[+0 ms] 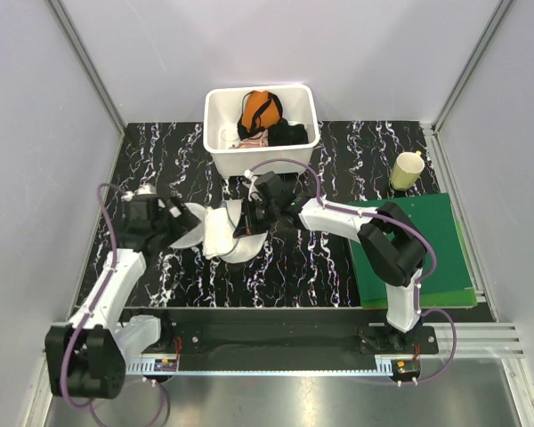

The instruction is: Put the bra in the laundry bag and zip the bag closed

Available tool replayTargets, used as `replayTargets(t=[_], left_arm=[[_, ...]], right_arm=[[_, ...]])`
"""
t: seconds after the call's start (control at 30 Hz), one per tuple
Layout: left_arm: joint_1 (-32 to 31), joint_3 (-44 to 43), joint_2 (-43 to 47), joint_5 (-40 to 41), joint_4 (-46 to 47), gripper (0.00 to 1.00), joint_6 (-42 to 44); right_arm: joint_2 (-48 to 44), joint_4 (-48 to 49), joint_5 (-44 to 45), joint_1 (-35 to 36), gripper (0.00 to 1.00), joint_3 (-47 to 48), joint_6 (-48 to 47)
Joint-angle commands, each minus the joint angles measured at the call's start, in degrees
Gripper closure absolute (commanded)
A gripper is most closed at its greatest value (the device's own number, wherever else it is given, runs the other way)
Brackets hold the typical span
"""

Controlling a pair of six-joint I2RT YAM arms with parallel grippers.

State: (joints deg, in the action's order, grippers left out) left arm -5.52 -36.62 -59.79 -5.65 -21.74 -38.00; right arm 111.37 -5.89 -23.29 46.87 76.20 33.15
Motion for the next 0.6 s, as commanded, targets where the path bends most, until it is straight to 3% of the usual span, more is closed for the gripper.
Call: replayTargets(t=[0.0,0.13,0.33,0.43,0.5,0.57], left_arm=[[10.58,-0.64,4.68,8.35,-11.65,0.02,2.15],[17.55,-1.96,0.56,8.29,-13.59,0.06,-4.42],[21.34,-1.0,-13.23,-1.72,-3.07,0.1,-7.87],[22.48,1.02,-19.56,-6.64,3.87,0.19,-10.07],[23.27,2.08,-22.12,-8.84,7.75,0.36,-10.78],[23.8,2.87,-21.6,-9.47,9.95,0.41,-11.48]], right_arm=[[-2.83,0.35,-1.58,-0.38,1.0,0.35,-2.73],[-2.04,-0.08,-2.11,-0.29,0.96,0.96,-3.7],[-1.25,-0.52,-3.25,-0.29,0.92,1.93,-3.79],[-1.33,-0.7,-3.69,-0.38,0.9,1.84,-3.7],[-1.94,-1.05,-3.78,-0.38,0.86,1.58,-4.14],[-2.12,-2.63,-2.64,-0.38,0.84,1.75,-4.49]])
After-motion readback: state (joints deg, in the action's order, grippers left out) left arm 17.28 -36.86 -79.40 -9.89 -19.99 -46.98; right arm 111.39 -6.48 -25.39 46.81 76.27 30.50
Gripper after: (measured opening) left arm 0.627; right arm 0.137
